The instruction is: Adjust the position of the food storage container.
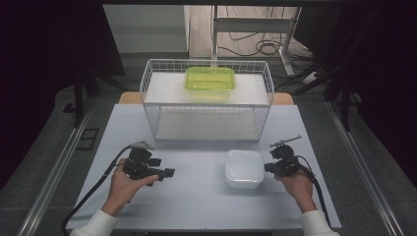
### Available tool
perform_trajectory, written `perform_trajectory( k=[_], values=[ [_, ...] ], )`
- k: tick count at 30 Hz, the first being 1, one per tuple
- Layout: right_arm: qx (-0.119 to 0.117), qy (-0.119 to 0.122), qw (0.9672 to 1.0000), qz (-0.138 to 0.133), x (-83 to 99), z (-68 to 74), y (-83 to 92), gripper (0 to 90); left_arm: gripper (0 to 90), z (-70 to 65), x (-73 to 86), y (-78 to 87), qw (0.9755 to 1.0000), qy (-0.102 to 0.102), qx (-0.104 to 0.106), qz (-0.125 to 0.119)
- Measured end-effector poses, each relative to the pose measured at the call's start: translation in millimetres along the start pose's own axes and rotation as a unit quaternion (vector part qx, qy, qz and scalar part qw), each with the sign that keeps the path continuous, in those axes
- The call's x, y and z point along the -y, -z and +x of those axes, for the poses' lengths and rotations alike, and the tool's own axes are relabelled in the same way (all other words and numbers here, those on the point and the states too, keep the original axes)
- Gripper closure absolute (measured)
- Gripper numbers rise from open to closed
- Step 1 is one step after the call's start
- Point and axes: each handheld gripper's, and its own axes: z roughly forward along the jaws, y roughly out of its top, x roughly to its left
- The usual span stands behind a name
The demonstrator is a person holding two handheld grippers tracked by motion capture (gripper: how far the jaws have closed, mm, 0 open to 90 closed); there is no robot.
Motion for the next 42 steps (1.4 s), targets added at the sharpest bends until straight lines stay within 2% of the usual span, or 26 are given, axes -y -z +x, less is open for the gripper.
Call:
perform_trajectory(
  k=[8, 17, 20, 24, 30, 33, 36, 39, 42],
  values=[
    [-0.020, 0.026, 0.9994, 0.011, -11.9, 32.5, -17.6, 88.9, 25.4, 0.2, 0.0, -1.4, 1.0000, 0.001, 0.000, 0.001],
    [-0.037, 0.047, 0.9982, 0.007, -29.1, 64.5, -32.7, 88.9, 25.3, 0.6, -0.3, 0.6, 1.0000, 0.001, -0.001, -0.004],
    [-0.043, 0.058, 0.9974, 0.006, -31.3, 75.3, -37.6, 88.8, 25.2, 0.7, -0.1, 0.1, 1.0000, 0.000, -0.005, -0.002],
    [-0.051, 0.059, 0.9969, 0.002, -32.5, 84.9, -41.4, 88.8, 25.2, 0.4, -0.1, 0.1, 1.0000, 0.002, -0.001, -0.002],
    [-0.058, 0.057, 0.9967, -0.007, -32.0, 85.2, -41.0, 88.8, 25.2, 0.4, -0.1, 1.1, 1.0000, 0.002, -0.005, -0.002],
    [-0.067, 0.048, 0.9965, -0.012, -30.9, 82.2, -39.2, 88.7, 25.0, 0.6, -0.2, 1.9, 1.0000, 0.002, -0.005, -0.004],
    [-0.057, 0.048, 0.9965, -0.037, -30.1, 76.6, -27.0, 88.0, 24.9, 1.1, -0.2, 4.0, 0.9999, 0.002, -0.008, -0.009],
    [-0.059, 0.036, 0.9955, -0.064, -28.7, 68.1, -10.6, 82.5, 25.1, 1.2, -0.3, 6.7, 0.9997, 0.003, -0.016, -0.018],
    [-0.068, 0.036, 0.9934, -0.085, -25.3, 60.4, 4.2, 69.6, 25.1, 0.6, -0.6, 8.8, 0.9995, 0.008, -0.015, -0.026]
  ],
)
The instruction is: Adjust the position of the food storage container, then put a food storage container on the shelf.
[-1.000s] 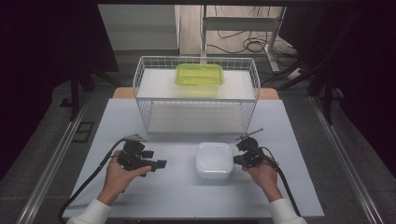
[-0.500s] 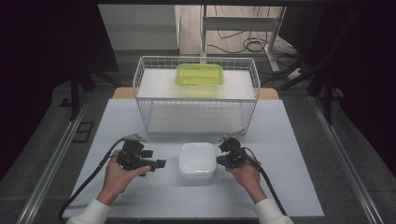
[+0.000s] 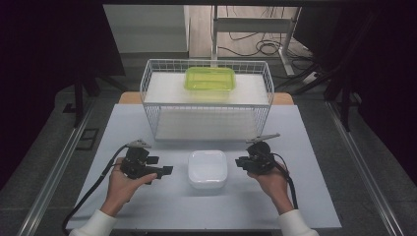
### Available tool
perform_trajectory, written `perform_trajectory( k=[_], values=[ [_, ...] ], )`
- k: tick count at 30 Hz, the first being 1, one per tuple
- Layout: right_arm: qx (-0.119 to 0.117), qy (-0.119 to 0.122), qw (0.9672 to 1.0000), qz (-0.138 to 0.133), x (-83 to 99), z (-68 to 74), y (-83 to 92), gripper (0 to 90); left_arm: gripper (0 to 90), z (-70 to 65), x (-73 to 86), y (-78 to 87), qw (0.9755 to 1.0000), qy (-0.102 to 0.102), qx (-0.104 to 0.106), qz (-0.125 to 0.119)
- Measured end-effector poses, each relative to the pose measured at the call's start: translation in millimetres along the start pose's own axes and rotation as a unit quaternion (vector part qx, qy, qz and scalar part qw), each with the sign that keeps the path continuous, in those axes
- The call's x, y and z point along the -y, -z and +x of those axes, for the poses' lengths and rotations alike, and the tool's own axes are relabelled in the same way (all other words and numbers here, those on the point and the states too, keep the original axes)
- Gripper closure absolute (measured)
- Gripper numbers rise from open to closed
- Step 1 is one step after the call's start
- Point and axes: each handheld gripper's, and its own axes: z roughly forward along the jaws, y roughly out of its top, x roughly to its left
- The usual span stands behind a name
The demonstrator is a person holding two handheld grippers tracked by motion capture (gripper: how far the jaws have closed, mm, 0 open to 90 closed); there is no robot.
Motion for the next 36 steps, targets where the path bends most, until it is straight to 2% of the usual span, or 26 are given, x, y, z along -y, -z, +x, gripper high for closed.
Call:
perform_trajectory(
  k=[3, 6, 8, 10, 13, 17, 20, 22, 32, 36],
  values=[
    [-0.029, -0.013, 0.9993, -0.018, 1.9, -4.2, 12.8, 56.8, 26.3, -1.1, -0.8, 1.8, 0.9998, 0.012, 0.011, -0.009],
    [-0.064, -0.026, 0.9973, -0.025, 3.0, -8.1, 19.7, 49.9, 27.4, -2.2, -1.6, 2.7, 0.9995, 0.023, 0.018, -0.015],
    [-0.073, -0.030, 0.9964, -0.029, 4.1, -9.2, 20.2, 43.3, 27.5, -2.5, -1.6, 2.4, 0.9994, 0.027, 0.019, -0.015],
    [-0.069, -0.031, 0.9968, -0.027, 4.9, -8.7, 18.8, 37.8, 27.6, -2.8, -1.4, 1.7, 0.9993, 0.029, 0.020, -0.012],
    [-0.068, -0.031, 0.9970, -0.023, 5.8, -8.6, 16.7, 36.7, 27.5, -3.5, -0.8, 1.6, 0.9993, 0.029, 0.020, -0.009],
    [-0.073, -0.037, 0.9962, -0.030, 6.4, -9.4, 16.5, 35.1, 27.4, -6.1, 0.6, 4.3, 0.9992, 0.032, 0.022, -0.013],
    [-0.080, -0.041, 0.9953, -0.036, 5.3, -9.0, 17.1, 34.4, 27.7, -9.6, 0.0, 6.6, 0.9976, 0.045, 0.047, -0.022],
    [-0.084, -0.038, 0.9951, -0.035, 4.7, -8.8, 16.1, 35.7, 28.0, -12.5, -1.6, 5.6, 0.9975, 0.045, 0.049, -0.023],
    [-0.102, -0.045, 0.9933, -0.029, 4.9, -1.9, 8.2, 39.0, 31.1, -16.8, -10.9, -13.0, 0.9955, 0.071, 0.062, -0.014],
    [-0.112, -0.055, 0.9920, -0.023, 2.7, -0.4, 2.4, 40.4, 33.1, -12.1, -13.8, -22.6, 0.9926, 0.096, 0.075, -0.006]
  ],
)
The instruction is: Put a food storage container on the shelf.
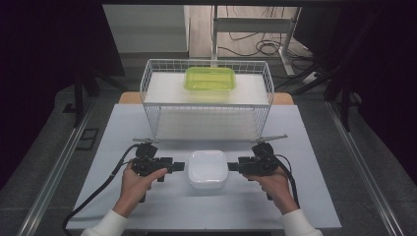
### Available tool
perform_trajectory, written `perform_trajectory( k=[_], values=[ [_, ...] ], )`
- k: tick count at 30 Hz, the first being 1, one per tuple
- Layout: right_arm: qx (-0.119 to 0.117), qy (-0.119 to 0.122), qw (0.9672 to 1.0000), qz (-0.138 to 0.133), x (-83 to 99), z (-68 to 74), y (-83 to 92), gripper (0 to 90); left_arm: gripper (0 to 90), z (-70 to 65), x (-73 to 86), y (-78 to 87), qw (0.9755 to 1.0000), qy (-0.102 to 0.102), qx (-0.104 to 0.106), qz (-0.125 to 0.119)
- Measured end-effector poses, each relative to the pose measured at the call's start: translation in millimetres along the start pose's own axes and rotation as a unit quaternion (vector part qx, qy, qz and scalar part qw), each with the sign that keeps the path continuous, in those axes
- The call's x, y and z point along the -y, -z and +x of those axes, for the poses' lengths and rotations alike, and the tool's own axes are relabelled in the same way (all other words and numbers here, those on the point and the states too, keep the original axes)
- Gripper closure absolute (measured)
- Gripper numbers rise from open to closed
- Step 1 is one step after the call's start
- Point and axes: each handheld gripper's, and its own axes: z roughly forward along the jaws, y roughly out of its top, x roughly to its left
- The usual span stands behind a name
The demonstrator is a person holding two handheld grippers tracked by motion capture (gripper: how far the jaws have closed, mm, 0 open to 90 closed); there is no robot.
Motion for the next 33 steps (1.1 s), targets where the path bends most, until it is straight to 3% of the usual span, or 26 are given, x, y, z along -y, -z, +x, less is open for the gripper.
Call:
perform_trajectory(
  k=[9, 13, 33],
  values=[
    [-0.006, -0.019, 0.9998, 0.005, -7.4, -2.2, -19.8, 41.5, 36.2, 14.4, -5.9, -21.6, 0.9983, 0.049, 0.027, 0.015],
    [-0.001, -0.028, 0.9996, 0.008, -5.7, -5.3, -23.2, 41.9, 36.5, 17.2, -5.1, -28.9, 0.9974, 0.056, 0.040, 0.019],
    [-0.031, -0.066, 0.9970, 0.026, 2.9, -14.1, -43.3, 47.7, 51.8, 23.2, -1.0, -47.3, 0.9938, 0.081, 0.068, 0.035]
  ],
)
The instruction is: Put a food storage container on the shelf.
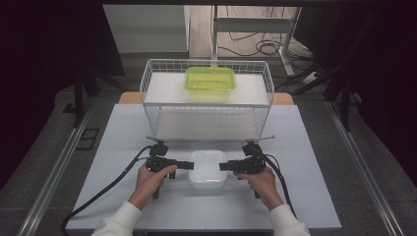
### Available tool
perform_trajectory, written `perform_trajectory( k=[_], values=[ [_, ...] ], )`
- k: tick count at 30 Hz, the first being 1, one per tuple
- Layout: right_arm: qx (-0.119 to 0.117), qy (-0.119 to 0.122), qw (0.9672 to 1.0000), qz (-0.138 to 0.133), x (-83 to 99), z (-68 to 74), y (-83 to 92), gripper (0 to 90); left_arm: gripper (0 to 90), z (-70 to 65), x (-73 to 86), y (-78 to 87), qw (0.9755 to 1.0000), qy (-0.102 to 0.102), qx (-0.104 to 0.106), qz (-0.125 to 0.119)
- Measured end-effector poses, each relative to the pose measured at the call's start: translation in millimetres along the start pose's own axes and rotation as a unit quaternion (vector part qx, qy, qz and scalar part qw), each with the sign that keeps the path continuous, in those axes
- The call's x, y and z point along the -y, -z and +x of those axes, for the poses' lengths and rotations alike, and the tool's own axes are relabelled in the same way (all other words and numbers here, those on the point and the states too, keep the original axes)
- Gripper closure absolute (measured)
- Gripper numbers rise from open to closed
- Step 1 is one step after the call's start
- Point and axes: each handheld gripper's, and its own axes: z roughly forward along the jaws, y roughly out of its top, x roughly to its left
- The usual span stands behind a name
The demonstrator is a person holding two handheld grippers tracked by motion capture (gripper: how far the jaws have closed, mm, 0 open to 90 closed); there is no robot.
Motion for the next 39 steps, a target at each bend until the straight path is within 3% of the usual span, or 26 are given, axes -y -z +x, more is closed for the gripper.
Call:
perform_trajectory(
  k=[8, 18, 27, 39],
  values=[
    [-0.020, -0.035, 0.9992, 0.000, 2.0, -7.6, -2.2, 52.4, 57.8, 0.1, 2.0, -2.8, 1.0000, 0.003, 0.005, 0.006],
    [-0.041, -0.072, 0.9965, -0.006, 3.6, -12.3, 1.6, 65.5, 67.0, -1.8, 3.9, -0.1, 0.9999, 0.008, -0.003, 0.007],
    [-0.042, -0.070, 0.9967, -0.005, 5.2, -7.7, 8.6, 71.3, 73.3, -2.1, 7.8, 7.3, 0.9998, 0.008, 0.018, 0.004],
    [-0.042, -0.050, 0.9977, -0.021, 5.8, -3.8, 15.6, 76.9, 79.7, -5.7, 9.7, 12.3, 0.9998, -0.006, 0.015, -0.014]
  ],
)
